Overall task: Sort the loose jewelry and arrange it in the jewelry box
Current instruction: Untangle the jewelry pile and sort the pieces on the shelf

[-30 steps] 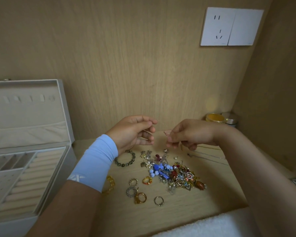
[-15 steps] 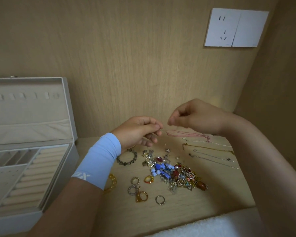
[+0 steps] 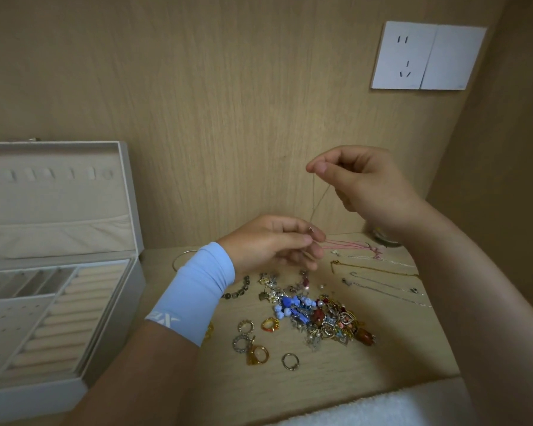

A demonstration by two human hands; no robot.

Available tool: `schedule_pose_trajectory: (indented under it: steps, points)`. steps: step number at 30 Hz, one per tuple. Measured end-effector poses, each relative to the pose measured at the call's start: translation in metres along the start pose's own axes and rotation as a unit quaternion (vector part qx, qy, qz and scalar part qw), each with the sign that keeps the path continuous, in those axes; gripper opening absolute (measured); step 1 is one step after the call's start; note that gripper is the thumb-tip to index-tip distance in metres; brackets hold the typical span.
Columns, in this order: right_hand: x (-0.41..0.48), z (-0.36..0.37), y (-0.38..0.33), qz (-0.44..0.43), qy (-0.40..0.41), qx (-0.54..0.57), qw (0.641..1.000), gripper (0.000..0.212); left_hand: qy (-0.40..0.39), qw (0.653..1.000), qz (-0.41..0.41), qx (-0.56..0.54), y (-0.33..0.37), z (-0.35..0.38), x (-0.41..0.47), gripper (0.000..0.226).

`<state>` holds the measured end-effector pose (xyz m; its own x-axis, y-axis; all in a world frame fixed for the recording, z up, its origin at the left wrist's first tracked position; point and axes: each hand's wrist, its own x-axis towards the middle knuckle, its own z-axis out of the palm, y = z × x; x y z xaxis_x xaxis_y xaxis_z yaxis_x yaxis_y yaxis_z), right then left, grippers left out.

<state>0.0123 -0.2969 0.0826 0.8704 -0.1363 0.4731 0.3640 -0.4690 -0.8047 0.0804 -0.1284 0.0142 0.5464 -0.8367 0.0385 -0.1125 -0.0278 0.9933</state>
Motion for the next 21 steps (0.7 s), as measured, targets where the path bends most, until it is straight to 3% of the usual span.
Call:
schedule_pose_trajectory:
  steps: [6, 9, 12, 15, 17, 21]
  points:
    - [0.003, -0.01, 0.006, 0.019, 0.054, 0.003, 0.998, 0.016, -0.029, 0.995, -0.06, 0.072, -0.004, -0.009, -0.008, 0.017]
    - [0.004, -0.018, 0.016, 0.057, 0.022, -0.072, 0.996, 0.016, -0.028, 0.992, -0.109, 0.052, -0.007, -0.018, -0.014, 0.02]
    - [0.003, -0.024, 0.026, 0.126, -0.086, -0.201, 0.968, 0.016, -0.004, 0.989, -0.145, 0.011, -0.006, -0.029, -0.02, 0.019]
    - [-0.001, -0.02, 0.033, 0.189, -0.249, -0.337, 0.888, 0.01, -0.008, 0.987, -0.157, -0.024, 0.001, -0.036, -0.025, 0.026]
    - [-0.002, -0.009, 0.036, 0.215, -0.31, -0.361, 0.853, 0.008, -0.015, 0.987, -0.158, -0.011, 0.004, -0.039, -0.027, 0.035]
    - [-0.005, 0.016, 0.038, 0.214, -0.394, -0.336, 0.828, 0.01, -0.04, 0.988, -0.142, 0.048, 0.012, -0.042, -0.03, 0.042]
